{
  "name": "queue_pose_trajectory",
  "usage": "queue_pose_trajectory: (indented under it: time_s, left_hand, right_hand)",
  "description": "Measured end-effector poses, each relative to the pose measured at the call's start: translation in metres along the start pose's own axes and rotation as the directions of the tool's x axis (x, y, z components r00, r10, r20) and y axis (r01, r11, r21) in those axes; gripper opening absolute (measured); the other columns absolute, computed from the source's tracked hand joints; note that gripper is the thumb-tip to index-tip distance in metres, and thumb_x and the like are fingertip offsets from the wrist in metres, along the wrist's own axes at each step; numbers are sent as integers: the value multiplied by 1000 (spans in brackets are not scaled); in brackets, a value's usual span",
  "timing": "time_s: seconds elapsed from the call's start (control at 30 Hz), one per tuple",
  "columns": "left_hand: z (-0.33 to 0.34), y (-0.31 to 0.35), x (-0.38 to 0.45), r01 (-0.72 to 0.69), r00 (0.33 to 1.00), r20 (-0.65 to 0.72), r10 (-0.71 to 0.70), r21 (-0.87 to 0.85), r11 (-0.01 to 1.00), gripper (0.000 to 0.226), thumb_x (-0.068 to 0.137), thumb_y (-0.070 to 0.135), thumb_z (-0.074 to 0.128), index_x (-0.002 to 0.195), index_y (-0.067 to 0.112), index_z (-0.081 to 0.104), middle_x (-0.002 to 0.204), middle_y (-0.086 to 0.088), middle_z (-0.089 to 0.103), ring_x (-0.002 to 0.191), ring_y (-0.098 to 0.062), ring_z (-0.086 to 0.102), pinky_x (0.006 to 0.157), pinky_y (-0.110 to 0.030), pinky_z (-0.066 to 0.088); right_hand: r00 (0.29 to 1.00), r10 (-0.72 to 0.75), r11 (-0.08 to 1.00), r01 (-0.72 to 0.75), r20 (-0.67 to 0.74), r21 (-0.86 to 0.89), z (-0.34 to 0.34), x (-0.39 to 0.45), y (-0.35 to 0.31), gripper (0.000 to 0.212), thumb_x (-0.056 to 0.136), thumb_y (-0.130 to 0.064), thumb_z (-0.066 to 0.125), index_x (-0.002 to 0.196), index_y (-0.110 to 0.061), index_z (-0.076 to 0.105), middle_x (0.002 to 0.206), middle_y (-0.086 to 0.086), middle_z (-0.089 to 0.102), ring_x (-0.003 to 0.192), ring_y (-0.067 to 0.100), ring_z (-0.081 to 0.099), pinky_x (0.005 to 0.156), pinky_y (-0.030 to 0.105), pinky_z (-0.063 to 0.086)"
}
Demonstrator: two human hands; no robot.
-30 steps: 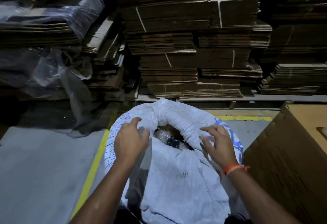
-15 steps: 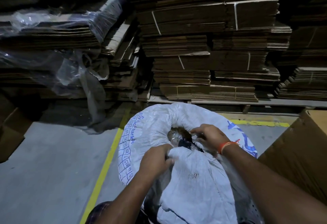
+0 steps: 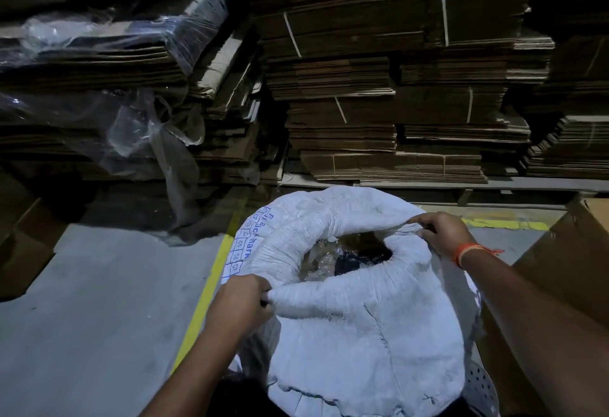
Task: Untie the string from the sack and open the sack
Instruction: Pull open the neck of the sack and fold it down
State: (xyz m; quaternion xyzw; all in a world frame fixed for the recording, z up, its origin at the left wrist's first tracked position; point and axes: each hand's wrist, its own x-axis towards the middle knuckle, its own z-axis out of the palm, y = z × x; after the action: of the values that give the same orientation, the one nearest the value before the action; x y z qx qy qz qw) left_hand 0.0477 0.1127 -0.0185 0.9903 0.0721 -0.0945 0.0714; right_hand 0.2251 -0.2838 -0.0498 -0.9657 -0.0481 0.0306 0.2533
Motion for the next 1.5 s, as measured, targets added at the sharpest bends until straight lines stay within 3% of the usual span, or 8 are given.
queue_pose_trajectory:
  time_s: [0.23,0.37,0.53,0.63,0.73,0.9,1.3,1.5]
  left_hand:
    - [-11,4,-6,81,987,138,-81,6,997,33,76,34,64,61,19,38,63,1,46,76,-27,50,65,-30,36]
    - [-35,7,-6,-15,979,201,26,-58,998,20,86,45,63,101,32,67,101,7,73,98,-21,65,78,-30,47]
    - [-65,1,24,-9,928,-355,-110,-317,948,21,88,43,65,108,38,70,107,1,72,100,-25,71,80,-37,56]
    - [-57,1,52,20,938,-321,-130,-325,945,22,85,45,67,106,39,69,112,-5,69,104,-32,67,83,-40,56]
    - [-39,12,70,-36,980,-198,-36,-347,937,25,89,37,70,114,37,71,115,-5,73,98,-28,69,79,-35,52]
    - [-17,22,81,-69,997,-4,73,-410,909,32,90,15,65,112,36,74,98,4,77,84,-15,73,78,-28,58]
    - [2,3,87,70,908,-355,-221,-393,917,33,79,-4,57,103,11,75,79,-1,62,72,-26,57,67,-35,49]
    - [5,9,82,-36,934,-332,-134,-459,888,43,86,9,62,125,25,74,125,-4,74,113,-27,70,92,-34,56]
  right_hand:
    - [992,84,996,-80,-90,46,9,-4,-13,31,91,-2,71,117,-17,79,117,10,78,110,30,70,98,35,53]
    - [991,8,999,-3,-137,38,6,-18,-29,33,88,-17,75,121,-23,77,111,13,70,108,32,63,93,37,51]
    - [931,28,983,41,-364,181,13,-70,-62,22,87,-20,79,109,-21,79,107,7,59,110,27,56,92,27,39]
    - [937,168,959,-84,-306,270,32,-114,-77,20,90,-31,76,108,-24,77,111,8,57,103,22,58,84,12,43]
    - [929,296,947,-255,-221,196,65,-137,-73,44,86,-50,73,125,-32,69,120,8,53,108,30,62,96,34,54]
    - [962,233,951,-195,-145,239,85,-138,-69,44,92,-27,72,136,-27,65,119,5,67,110,25,67,97,30,50]
    - [927,290,943,-234,-237,238,76,-159,-24,22,96,-29,69,115,-26,80,114,-1,78,102,20,67,96,29,49]
    - [947,250,954,-204,-204,222,73,-165,-38,28,94,-33,71,120,-25,77,115,-1,75,104,18,66,97,31,52]
